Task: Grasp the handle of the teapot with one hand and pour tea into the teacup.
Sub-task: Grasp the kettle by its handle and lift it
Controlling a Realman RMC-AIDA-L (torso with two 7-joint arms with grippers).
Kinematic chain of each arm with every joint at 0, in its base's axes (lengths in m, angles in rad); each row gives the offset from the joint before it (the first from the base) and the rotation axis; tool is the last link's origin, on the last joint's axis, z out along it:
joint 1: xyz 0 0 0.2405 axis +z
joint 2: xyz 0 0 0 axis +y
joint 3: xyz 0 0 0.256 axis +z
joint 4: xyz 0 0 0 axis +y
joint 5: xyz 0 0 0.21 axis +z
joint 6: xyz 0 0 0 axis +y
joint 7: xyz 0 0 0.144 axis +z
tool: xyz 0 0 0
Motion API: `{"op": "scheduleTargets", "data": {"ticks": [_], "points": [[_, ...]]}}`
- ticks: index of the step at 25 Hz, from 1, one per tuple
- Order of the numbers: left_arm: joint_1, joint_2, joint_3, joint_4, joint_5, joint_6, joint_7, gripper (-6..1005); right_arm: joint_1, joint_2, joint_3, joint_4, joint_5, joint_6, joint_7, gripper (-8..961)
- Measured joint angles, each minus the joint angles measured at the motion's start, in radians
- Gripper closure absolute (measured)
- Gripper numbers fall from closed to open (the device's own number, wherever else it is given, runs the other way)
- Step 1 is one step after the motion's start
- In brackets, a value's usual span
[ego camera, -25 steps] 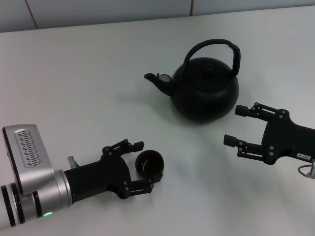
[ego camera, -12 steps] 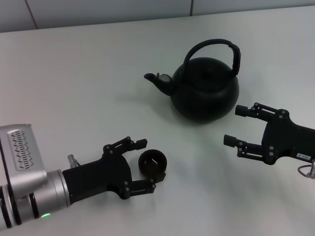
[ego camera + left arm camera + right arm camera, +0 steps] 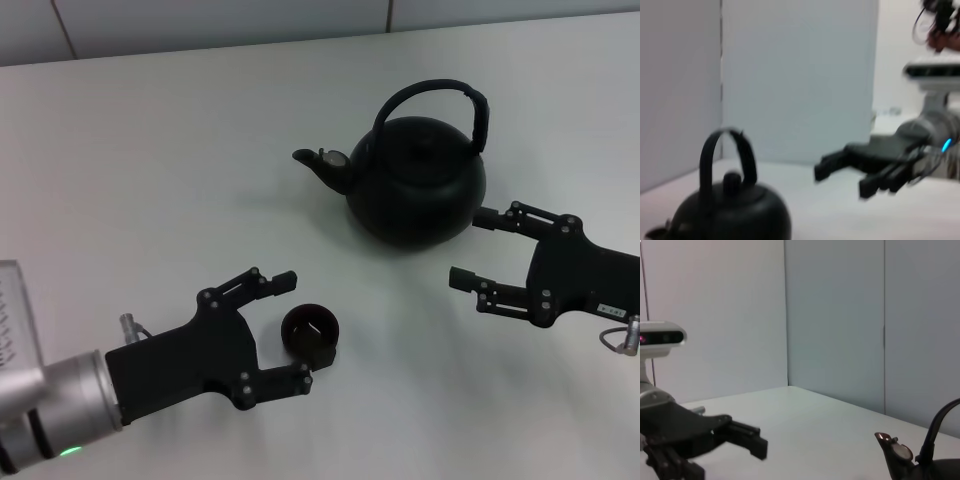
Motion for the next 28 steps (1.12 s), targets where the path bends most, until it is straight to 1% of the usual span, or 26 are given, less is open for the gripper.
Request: {"op": "scheduleTargets", "data": {"ticks": [2,4,5,6,8,9,10,11,12,13,16,17,18,19,21,22,28], "points": [[0.002,0.012,-0.011,0.000,0.007,0.059,-0.009,131,0.004,0.000,0.001,0.003,0.000,0.000,0.000,184],[0.004,0.035,-0.023,0.013,0.033,0.122,-0.043,131,0.005,0.000,0.001,0.004,0.000,0.002,0.000,183],[0.005,0.042,-0.031,0.022,0.048,0.143,-0.064,131,0.005,0.000,0.001,0.004,0.000,0.002,0.000,183],[0.008,0.055,-0.053,0.040,0.077,0.175,-0.103,131,0.005,0.000,0.001,0.005,0.000,0.006,0.000,183],[0.014,0.069,-0.095,0.068,0.134,0.207,-0.167,132,0.006,0.000,-0.001,0.007,0.000,0.019,0.000,183],[0.018,0.079,-0.152,0.105,0.227,0.221,-0.241,132,0.011,0.001,-0.004,0.011,0.000,0.038,0.000,183],[0.018,0.079,-0.152,0.105,0.227,0.221,-0.241,132,0.011,0.001,-0.004,0.011,0.000,0.038,0.000,183],[0.019,0.081,-0.172,0.119,0.262,0.222,-0.264,132,0.014,0.002,-0.006,0.013,0.001,0.046,0.000,183],[0.017,0.084,-0.222,0.152,0.355,0.224,-0.315,132,0.019,0.003,-0.003,0.023,0.008,0.052,0.004,183],[0.017,0.084,-0.222,0.152,0.355,0.224,-0.315,132,0.019,0.003,-0.003,0.023,0.008,0.052,0.004,184],[0.005,0.087,-0.289,0.189,0.465,0.234,-0.361,132,0.032,0.004,0.012,0.052,0.041,0.057,0.008,184],[-0.004,0.089,-0.331,0.210,0.527,0.249,-0.389,133,0.042,0.004,0.029,0.079,0.080,0.075,0.008,184],[-0.004,0.089,-0.331,0.210,0.527,0.249,-0.389,133,0.042,0.004,0.029,0.079,0.080,0.075,0.008,184],[-0.009,0.090,-0.370,0.233,0.570,0.267,-0.423,134,0.048,0.005,0.044,0.111,0.123,0.099,0.008,184],[-0.009,0.090,-0.387,0.246,0.590,0.274,-0.441,135,0.050,0.005,0.052,0.128,0.147,0.108,0.008,185],[-0.010,0.090,-0.414,0.271,0.624,0.284,-0.468,136,0.050,0.005,0.067,0.152,0.184,0.121,0.006,185],[-0.014,0.087,-0.437,0.297,0.679,0.294,-0.479,138,0.045,0.005,0.083,0.167,0.204,0.146,0.006,183]]}}
